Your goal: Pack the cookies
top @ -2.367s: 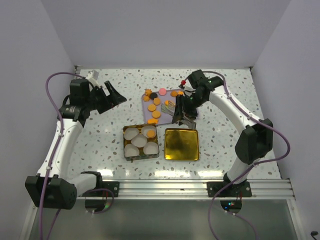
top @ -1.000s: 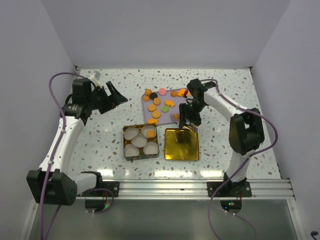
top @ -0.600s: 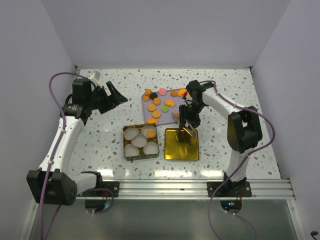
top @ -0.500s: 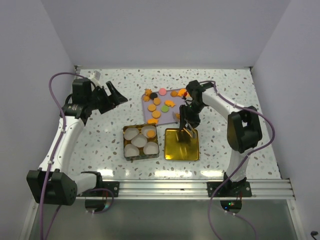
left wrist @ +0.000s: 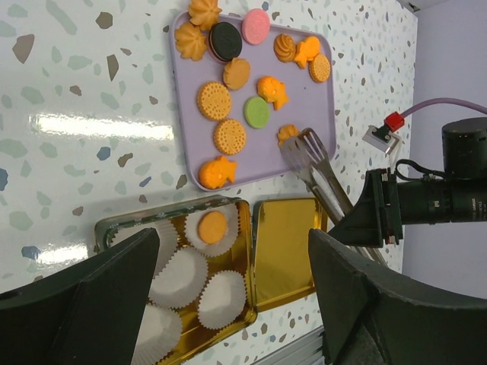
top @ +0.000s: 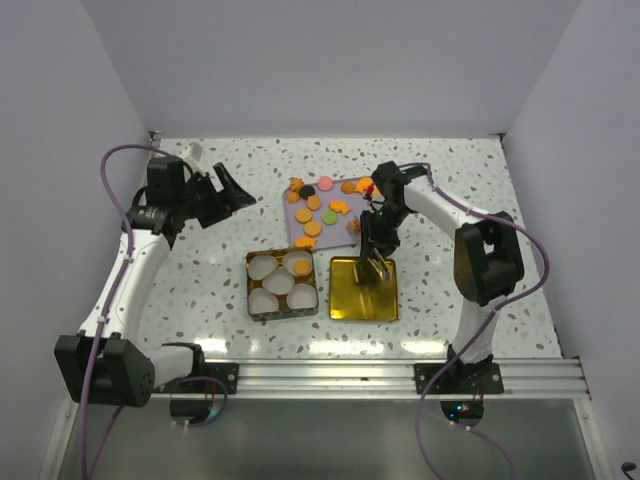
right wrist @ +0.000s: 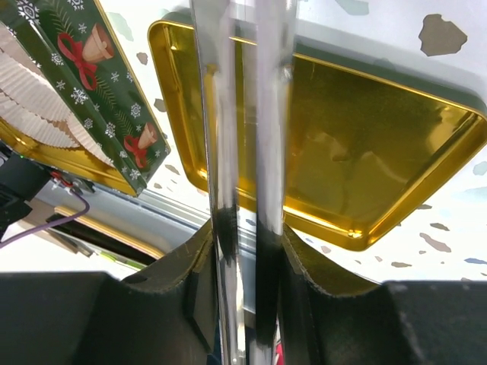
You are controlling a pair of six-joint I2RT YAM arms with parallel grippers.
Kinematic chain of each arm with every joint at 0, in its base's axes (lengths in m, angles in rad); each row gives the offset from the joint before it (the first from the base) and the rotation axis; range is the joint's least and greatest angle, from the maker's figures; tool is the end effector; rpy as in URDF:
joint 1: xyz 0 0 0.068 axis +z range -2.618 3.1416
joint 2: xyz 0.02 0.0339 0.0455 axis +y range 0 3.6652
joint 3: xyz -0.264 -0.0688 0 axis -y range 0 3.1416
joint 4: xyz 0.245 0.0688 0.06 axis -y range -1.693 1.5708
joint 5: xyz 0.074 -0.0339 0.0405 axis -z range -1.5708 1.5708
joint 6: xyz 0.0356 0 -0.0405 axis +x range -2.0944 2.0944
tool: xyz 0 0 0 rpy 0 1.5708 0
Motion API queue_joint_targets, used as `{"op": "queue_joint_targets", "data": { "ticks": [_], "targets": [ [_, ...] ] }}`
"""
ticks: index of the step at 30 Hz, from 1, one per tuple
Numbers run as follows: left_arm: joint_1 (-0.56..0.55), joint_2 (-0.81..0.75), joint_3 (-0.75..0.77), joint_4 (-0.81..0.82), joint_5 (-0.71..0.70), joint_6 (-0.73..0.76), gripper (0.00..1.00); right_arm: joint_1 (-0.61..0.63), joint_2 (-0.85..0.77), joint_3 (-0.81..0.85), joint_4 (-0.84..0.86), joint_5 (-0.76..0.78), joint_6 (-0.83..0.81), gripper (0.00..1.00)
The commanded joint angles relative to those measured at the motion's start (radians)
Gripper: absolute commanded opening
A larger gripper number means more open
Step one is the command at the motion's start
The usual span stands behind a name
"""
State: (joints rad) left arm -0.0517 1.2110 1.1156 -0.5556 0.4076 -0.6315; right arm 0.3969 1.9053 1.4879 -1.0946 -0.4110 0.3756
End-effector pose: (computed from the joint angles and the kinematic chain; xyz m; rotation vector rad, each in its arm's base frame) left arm 0.2604 -0.0276 0.3323 -0.4270 2.2461 -0.8203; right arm 0.3276 0.1528 0.2119 0.0500 -2.9793 -0.6083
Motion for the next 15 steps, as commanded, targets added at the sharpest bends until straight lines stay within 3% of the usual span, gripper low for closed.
{"op": "queue_joint_targets", "data": {
  "ticks": [1, 11, 15],
  "targets": [
    [0.007, 0.002, 0.021, 0.042, 0.005, 0.027, 0.84, -0.001, -0.025, 0.046, -0.013, -0.023, 0.008, 0.33],
    [0.013, 0.01, 0.023, 0.037, 0.011, 0.036, 0.84, -0.007, -0.018, 0.124, -0.05, -0.021, 0.008, 0.33],
    [0.013, 0.015, 0.02, 0.042, 0.019, 0.039, 0.84, -0.007, -0.02, 0.109, -0.015, -0.067, 0.026, 0.41]
  ]
}}
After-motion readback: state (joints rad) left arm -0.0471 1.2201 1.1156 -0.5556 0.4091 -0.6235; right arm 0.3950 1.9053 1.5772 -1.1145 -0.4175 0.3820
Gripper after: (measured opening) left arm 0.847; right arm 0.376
